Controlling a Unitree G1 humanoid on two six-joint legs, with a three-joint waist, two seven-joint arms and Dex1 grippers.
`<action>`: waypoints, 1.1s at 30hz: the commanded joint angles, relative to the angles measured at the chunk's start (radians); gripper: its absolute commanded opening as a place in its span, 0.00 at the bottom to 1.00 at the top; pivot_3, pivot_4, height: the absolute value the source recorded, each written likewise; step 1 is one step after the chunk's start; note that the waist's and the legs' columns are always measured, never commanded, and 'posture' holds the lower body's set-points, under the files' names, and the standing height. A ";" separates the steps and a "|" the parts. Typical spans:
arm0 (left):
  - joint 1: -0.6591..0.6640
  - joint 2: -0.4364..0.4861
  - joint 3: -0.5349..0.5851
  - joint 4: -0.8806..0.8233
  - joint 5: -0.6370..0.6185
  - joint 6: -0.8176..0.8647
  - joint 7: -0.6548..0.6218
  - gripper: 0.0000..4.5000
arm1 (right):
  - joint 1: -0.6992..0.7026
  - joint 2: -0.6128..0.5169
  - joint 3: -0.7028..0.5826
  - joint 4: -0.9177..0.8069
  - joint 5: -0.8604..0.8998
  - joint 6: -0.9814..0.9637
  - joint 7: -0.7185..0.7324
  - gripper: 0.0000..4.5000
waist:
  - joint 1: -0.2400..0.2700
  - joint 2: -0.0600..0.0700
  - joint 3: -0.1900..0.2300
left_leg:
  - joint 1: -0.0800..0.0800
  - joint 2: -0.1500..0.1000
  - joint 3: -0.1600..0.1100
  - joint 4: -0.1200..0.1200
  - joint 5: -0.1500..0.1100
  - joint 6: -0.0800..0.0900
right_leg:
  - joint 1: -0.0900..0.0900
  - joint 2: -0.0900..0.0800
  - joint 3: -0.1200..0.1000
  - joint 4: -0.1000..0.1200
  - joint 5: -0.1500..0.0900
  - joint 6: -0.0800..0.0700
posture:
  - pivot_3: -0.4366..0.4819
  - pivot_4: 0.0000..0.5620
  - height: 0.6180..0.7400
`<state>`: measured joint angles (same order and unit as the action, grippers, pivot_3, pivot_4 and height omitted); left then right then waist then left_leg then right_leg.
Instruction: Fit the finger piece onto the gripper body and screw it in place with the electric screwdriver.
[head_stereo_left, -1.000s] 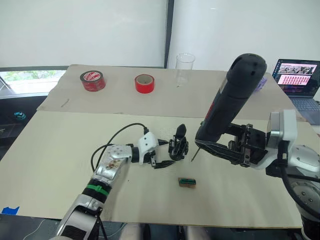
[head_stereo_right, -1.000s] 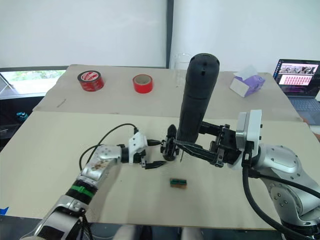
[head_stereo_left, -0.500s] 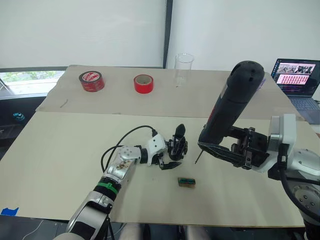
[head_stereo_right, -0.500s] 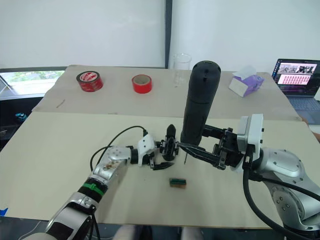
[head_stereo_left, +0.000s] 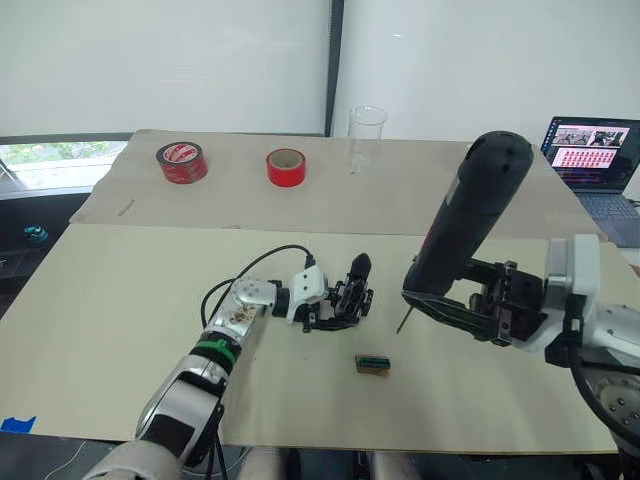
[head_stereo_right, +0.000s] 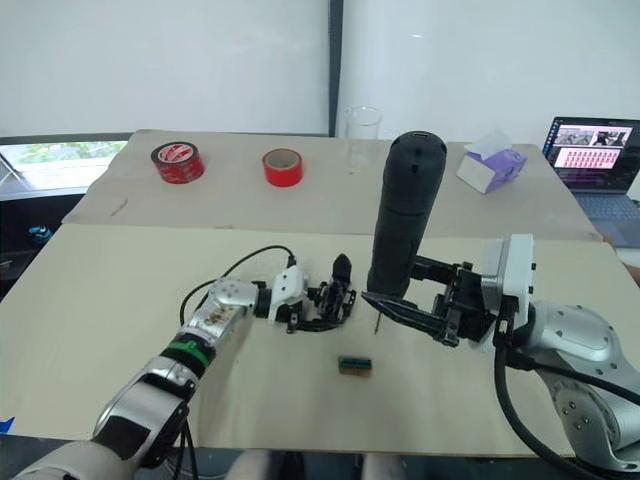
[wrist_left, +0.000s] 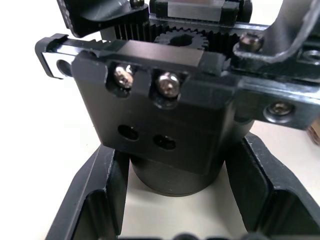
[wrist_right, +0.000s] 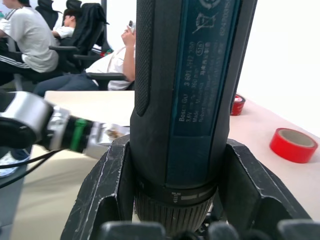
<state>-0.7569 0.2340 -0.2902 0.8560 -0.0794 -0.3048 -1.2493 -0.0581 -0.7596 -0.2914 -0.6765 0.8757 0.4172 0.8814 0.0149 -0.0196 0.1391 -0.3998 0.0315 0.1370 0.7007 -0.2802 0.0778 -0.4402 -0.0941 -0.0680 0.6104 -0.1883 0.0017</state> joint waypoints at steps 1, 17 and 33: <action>-0.048 -0.026 0.006 0.097 0.020 -0.054 -0.034 0.51 | -0.003 -0.012 -0.039 -0.046 0.038 -0.008 -0.003 0.43 | 0.000 0.000 0.000 | 0.000 0.000 0.000 0.000 0.000 0.000 | 0.000 0.000 0.000 0.000 0.000 0.000 | 0.48 0.27 1.00; 0.116 0.048 0.100 -0.172 -0.037 0.055 0.020 0.98 | 0.009 -0.012 -0.041 -0.030 0.038 -0.016 0.011 0.43 | -0.009 0.000 0.000 | 0.000 0.001 0.000 0.003 -0.001 0.002 | 0.000 0.000 0.001 0.001 0.001 0.001 | 0.48 0.27 1.00; 0.302 -0.017 0.013 -0.557 0.023 0.354 0.285 0.98 | -0.048 -0.002 0.002 -0.004 0.008 -0.017 0.009 0.43 | 0.008 0.000 0.000 | 0.000 0.000 0.000 0.004 -0.002 0.003 | 0.001 -0.002 0.001 0.000 0.001 0.002 | 0.48 0.27 1.00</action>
<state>-0.4480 0.2254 -0.2642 0.3216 -0.0694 0.0351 -0.9870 -0.0816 -0.7619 -0.2738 -0.6645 0.8728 0.4203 0.8924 0.0228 -0.0197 0.1390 -0.4002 0.0317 0.1366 0.7045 -0.2819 0.0806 -0.4394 -0.0955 -0.0672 0.6108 -0.1875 0.0033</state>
